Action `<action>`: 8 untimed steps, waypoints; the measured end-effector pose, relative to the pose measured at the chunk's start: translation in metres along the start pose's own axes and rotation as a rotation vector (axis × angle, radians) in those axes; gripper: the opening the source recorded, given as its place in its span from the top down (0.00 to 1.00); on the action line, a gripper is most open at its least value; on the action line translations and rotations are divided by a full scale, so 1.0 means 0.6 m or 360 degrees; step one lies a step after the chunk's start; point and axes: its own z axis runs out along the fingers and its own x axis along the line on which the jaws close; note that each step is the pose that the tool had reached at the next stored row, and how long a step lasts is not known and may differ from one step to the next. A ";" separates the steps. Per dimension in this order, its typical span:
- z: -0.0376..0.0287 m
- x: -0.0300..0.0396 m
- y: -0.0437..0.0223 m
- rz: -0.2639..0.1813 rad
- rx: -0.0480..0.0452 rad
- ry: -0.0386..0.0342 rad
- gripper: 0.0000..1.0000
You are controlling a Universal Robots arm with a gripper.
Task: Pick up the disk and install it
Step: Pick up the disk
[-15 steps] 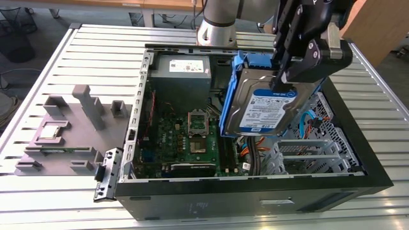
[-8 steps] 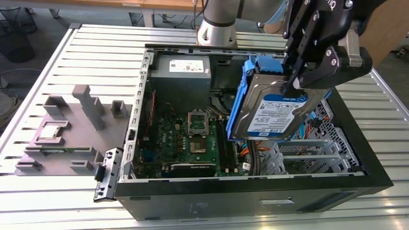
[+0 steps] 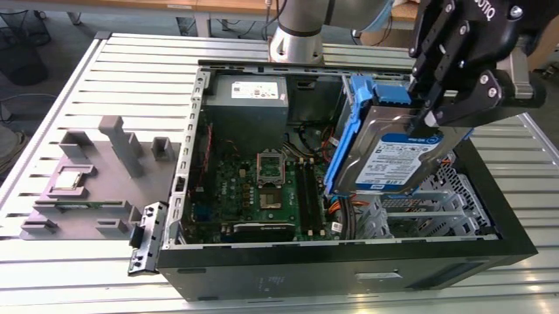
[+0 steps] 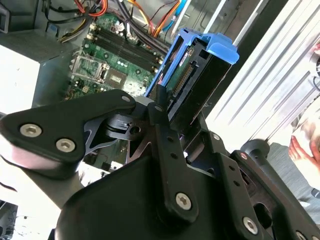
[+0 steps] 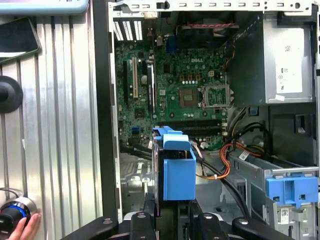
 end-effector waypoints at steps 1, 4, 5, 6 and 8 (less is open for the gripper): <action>0.000 0.001 -0.007 0.0000 0.0000 0.0000 0.65; 0.000 0.002 -0.024 0.0000 -0.0001 0.0000 0.65; 0.000 0.003 -0.029 0.0000 -0.0001 0.0000 0.65; 0.000 0.003 -0.034 0.0000 -0.0001 0.0000 0.65; 0.001 0.004 -0.044 0.0000 -0.0002 0.0000 0.65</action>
